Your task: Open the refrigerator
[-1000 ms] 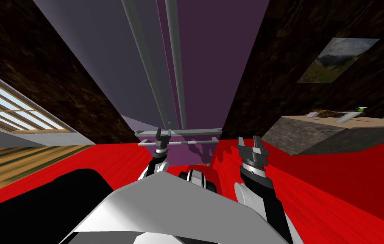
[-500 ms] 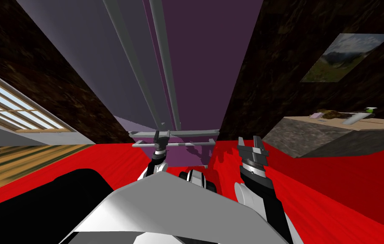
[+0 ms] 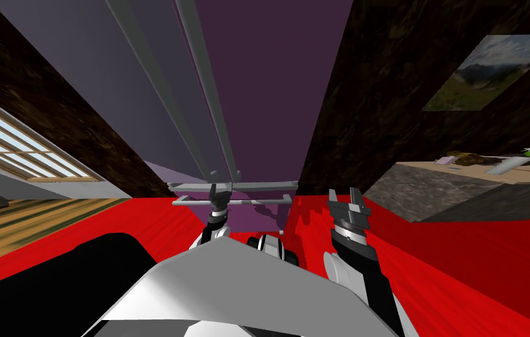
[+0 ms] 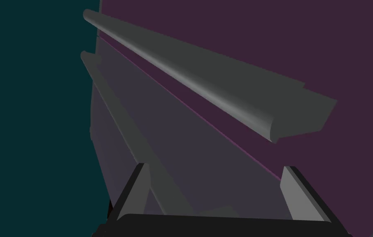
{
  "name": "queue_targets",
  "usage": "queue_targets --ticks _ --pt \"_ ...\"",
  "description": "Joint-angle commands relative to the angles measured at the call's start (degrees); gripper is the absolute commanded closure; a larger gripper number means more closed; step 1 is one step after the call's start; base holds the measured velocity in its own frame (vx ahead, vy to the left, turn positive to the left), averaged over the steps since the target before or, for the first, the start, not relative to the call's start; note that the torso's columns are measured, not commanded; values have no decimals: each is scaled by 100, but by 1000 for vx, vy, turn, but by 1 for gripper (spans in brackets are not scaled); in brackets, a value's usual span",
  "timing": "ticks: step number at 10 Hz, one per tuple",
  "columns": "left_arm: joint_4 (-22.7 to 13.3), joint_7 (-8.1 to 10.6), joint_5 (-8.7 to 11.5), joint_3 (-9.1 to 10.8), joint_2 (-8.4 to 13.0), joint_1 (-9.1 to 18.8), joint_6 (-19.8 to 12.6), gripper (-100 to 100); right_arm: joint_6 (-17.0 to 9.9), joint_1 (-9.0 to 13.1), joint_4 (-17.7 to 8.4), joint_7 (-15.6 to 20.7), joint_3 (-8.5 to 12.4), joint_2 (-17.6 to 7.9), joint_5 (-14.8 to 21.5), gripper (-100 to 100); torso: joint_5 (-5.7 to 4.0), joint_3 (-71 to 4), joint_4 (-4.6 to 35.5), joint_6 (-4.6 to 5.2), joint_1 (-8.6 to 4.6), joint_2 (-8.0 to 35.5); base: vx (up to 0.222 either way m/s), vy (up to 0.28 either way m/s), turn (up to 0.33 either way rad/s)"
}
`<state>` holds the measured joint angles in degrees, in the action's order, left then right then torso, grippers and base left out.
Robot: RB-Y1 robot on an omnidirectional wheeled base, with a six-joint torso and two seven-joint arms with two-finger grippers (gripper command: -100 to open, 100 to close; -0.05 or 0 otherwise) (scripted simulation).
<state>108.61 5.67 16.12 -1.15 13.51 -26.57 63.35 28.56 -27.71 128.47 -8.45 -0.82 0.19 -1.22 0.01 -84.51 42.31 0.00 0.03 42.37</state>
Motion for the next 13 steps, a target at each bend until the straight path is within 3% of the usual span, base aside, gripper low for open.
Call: queue_targets --ticks 1,7,8,13 --pt "-278 133 152 19 114 5 380 -100 0 0 0 0 0 0 0 0 -3 -6 -2 0 -9 -11 101 -144 39" --pt "-845 368 424 36 333 24 1090 -100 0 0 0 0 0 0 0 0 1 0 0 0 5 1 88 -115 25" --pt "-775 335 391 29 307 13 1007 -100 0 0 0 0 0 0 0 0 -2 0 0 0 -6 -1 32 -52 10" --pt "-198 323 621 208 516 -23 469 -100 0 1 0 0 1 -1 0 0 -1 -7 -3 0 -4 -11 20 -20 26"
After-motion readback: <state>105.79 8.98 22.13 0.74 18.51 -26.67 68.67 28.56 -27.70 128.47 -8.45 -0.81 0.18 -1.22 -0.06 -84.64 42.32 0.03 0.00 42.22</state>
